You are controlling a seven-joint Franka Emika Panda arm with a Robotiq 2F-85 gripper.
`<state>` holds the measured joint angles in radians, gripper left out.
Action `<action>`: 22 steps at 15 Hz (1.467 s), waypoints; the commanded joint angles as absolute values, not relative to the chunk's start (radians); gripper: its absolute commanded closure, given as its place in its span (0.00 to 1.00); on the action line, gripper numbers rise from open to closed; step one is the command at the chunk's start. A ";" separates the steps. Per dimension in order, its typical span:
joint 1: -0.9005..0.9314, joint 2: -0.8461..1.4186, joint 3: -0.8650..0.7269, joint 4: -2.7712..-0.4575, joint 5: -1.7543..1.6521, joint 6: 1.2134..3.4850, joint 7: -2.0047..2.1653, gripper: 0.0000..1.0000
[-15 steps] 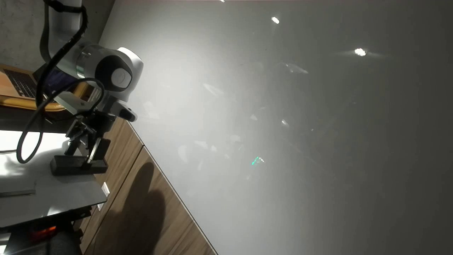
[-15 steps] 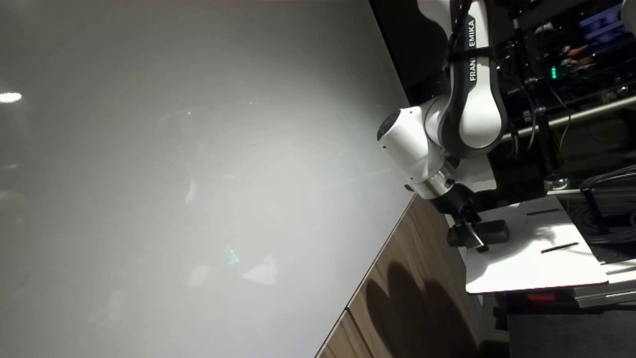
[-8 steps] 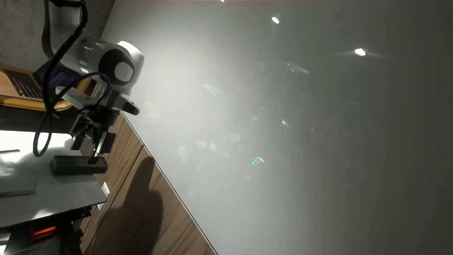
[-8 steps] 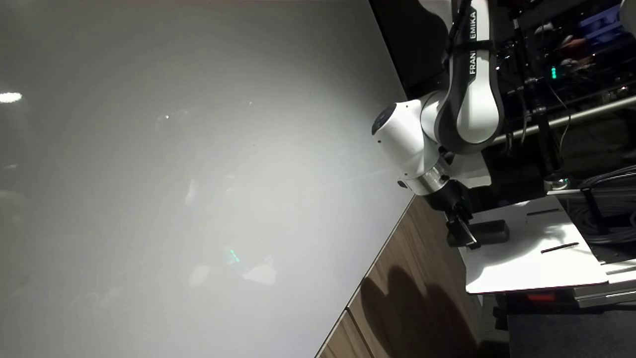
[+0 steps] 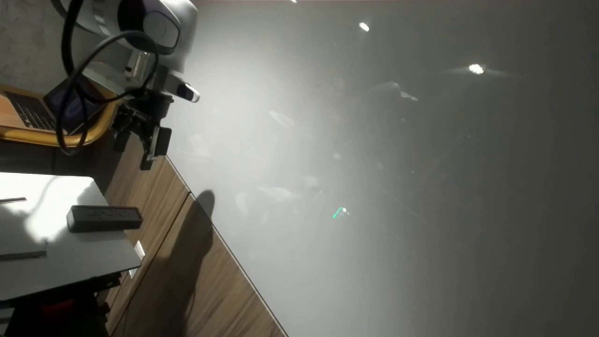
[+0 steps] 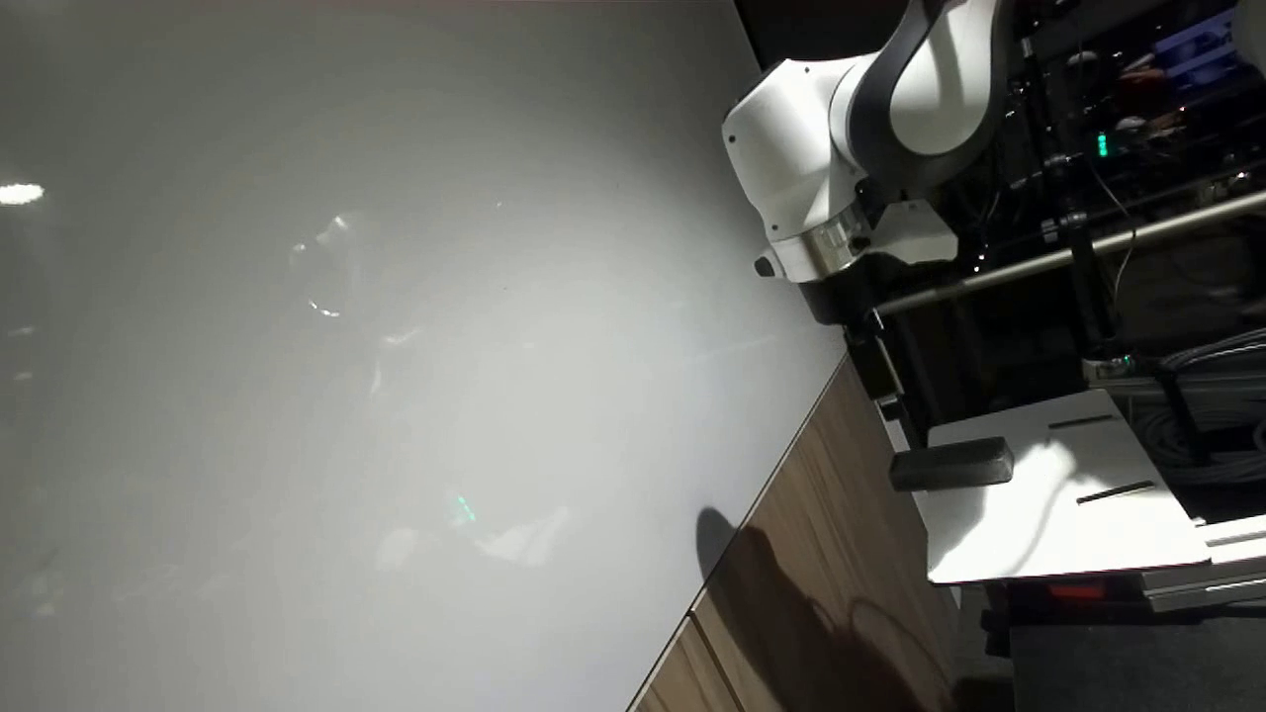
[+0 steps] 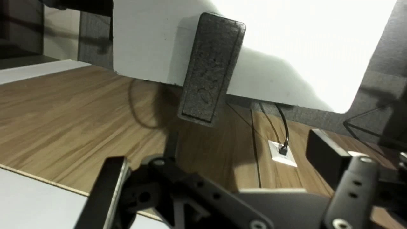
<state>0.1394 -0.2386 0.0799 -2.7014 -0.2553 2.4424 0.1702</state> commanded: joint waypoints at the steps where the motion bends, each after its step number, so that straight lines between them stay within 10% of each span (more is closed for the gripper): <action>1: 0.158 -0.437 0.077 -2.776 -0.115 2.447 0.058 0.00; 22: 0.140 -0.516 0.104 -2.757 -0.106 2.428 0.058 0.00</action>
